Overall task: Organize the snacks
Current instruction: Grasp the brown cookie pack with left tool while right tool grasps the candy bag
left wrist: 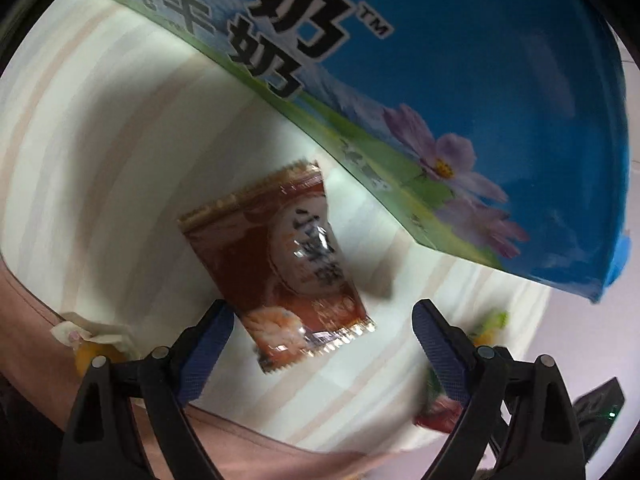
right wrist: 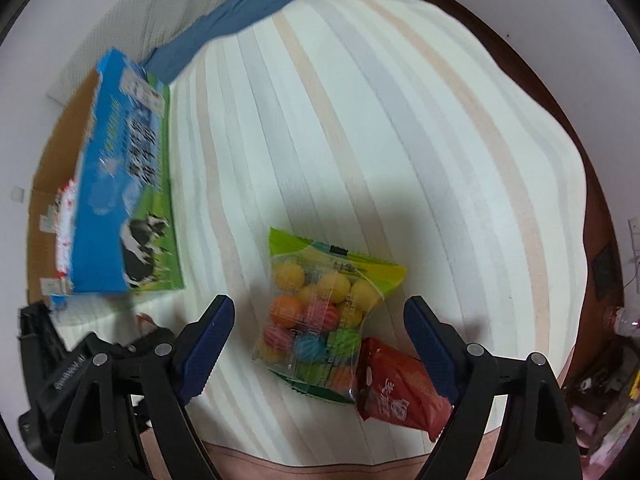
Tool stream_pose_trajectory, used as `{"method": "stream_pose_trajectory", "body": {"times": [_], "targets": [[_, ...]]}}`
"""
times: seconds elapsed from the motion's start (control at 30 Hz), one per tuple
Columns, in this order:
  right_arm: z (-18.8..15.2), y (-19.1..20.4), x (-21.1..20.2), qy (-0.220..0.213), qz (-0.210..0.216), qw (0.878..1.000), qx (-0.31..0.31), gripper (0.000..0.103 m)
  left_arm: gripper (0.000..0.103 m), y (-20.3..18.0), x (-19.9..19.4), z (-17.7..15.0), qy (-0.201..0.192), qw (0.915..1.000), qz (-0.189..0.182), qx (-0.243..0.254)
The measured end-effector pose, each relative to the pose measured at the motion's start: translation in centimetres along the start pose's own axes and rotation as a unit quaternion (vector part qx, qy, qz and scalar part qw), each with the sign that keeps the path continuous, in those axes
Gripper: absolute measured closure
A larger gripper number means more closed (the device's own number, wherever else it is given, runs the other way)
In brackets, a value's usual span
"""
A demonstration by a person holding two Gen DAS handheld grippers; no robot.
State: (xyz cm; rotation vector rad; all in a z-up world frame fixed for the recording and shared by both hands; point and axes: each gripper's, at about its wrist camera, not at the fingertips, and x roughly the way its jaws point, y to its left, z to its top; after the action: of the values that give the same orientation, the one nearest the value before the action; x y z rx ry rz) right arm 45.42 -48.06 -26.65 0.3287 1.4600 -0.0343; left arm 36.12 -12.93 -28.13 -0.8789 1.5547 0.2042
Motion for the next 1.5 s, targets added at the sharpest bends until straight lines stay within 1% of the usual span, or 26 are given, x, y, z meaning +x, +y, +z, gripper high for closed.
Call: {"method": "stream_pose_trajectory", "body": {"times": [0.03, 0.07, 0.13, 0.2, 0.27, 0.4, 0.5, 0.57, 0.6, 0.67, 0.7, 0.8, 0.83, 0.87, 0.93, 1.0, 1.07, 1.13, 1.33, 1.4, 1.5], "targets": [[-0.1, 0.1, 0.4, 0.002, -0.007, 1.0, -0.005, 0.014, 0.012, 0.0, 0.0, -0.2, -0.009, 0.9999, 0.011, 0.004], [-0.3, 0.2, 0.7, 0.004, -0.011, 1.0, -0.009, 0.018, 0.012, -0.2, 0.0, -0.4, -0.016, 0.9996, 0.019, 0.011], [-0.6, 0.4, 1.4, 0.01, -0.024, 0.999, -0.022, 0.023, 0.012, -0.4, 0.1, -0.8, -0.024, 0.9981, 0.038, 0.041], [-1.1, 0.8, 1.7, 0.004, -0.033, 0.999, -0.038, 0.025, 0.012, -0.7, 0.2, -1.1, -0.026, 0.9962, 0.053, 0.064], [-1.4, 1.2, 1.6, -0.001, -0.031, 0.998, -0.052, 0.036, 0.012, -0.4, 0.1, -1.5, -0.026, 0.9944, 0.063, 0.081], [-2.0, 2.6, 1.8, 0.003, -0.042, 0.995, -0.088, 0.038, 0.012, 0.9, -0.5, -2.0, -0.024, 0.9905, 0.084, 0.107], [-2.4, 3.1, 2.0, 0.011, -0.037, 0.994, -0.099, 0.039, 0.012, 1.8, -1.5, -2.3, -0.019, 0.9885, 0.087, 0.123], [-2.3, 3.0, 1.9, 0.01, -0.033, 0.996, -0.087, 0.038, 0.012, 2.2, -2.2, -2.5, -0.016, 0.9885, 0.08, 0.127], [-2.2, 2.8, 2.0, 0.011, -0.028, 0.997, -0.078, 0.037, 0.012, 2.2, -2.6, -2.4, -0.021, 0.9887, 0.079, 0.126], [-2.0, 2.4, 2.4, 0.012, -0.024, 0.998, -0.061, 0.036, 0.012, 2.1, -3.0, -1.9, -0.024, 0.99, 0.069, 0.121], [-1.8, 2.4, 2.5, 0.011, -0.024, 0.998, -0.057, 0.036, 0.012, 2.3, -3.1, -1.1, -0.022, 0.9917, 0.065, 0.109], [-1.8, 3.1, 2.9, 0.002, -0.035, 0.997, -0.068, 0.036, 0.012, 2.3, -2.8, 0.1, -0.016, 0.9949, 0.05, 0.087], [-1.8, 3.3, 2.9, 0.0, -0.04, 0.997, -0.072, 0.038, 0.012, 2.2, -2.8, 0.3, -0.017, 0.9947, 0.051, 0.087], [-2.0, 3.4, 2.8, -0.003, -0.043, 0.996, -0.077, 0.046, 0.012, 1.7, -2.5, 0.0, -0.022, 0.9939, 0.055, 0.093], [-2.5, 4.0, 2.5, -0.007, -0.047, 0.995, -0.089, 0.047, 0.022, 0.9, -2.9, 0.4, -0.037, 0.9901, 0.07, 0.116], [-3.2, 4.6, 2.3, -0.002, -0.045, 0.994, -0.099, 0.047, 0.04, 0.3, -3.1, 0.0, -0.045, 0.9847, 0.084, 0.146], [-4.2, 5.2, 2.2, 0.0, -0.045, 0.993, -0.114, 0.047, 0.047, 0.1, -3.4, -0.4, -0.044, 0.9798, 0.091, 0.172], [-5.4, 6.0, 2.1, 0.006, -0.042, 0.991, -0.13, 0.047, 0.047, 0.8, -3.9, -0.8, -0.038, 0.9754, 0.098, 0.194], [-9.9, 7.7, 2.4, 0.022, -0.041, 0.984, -0.173, 0.047, 0.047, 3.8, -5.4, -1.8, -0.026, 0.9588, 0.137, 0.248], [-11.6, 8.0, 2.5, 0.03, -0.039, 0.981, -0.185, 0.047, 0.047, 4.5, -5.9, -2.0, -0.025, 0.9549, 0.147, 0.257], [-13.8, 7.8, 2.5, 0.046, -0.028, 0.981, -0.188, 0.047, 0.047, 6.3, -7.2, -1.7, -0.022, 0.9512, 0.155, 0.266]]}}
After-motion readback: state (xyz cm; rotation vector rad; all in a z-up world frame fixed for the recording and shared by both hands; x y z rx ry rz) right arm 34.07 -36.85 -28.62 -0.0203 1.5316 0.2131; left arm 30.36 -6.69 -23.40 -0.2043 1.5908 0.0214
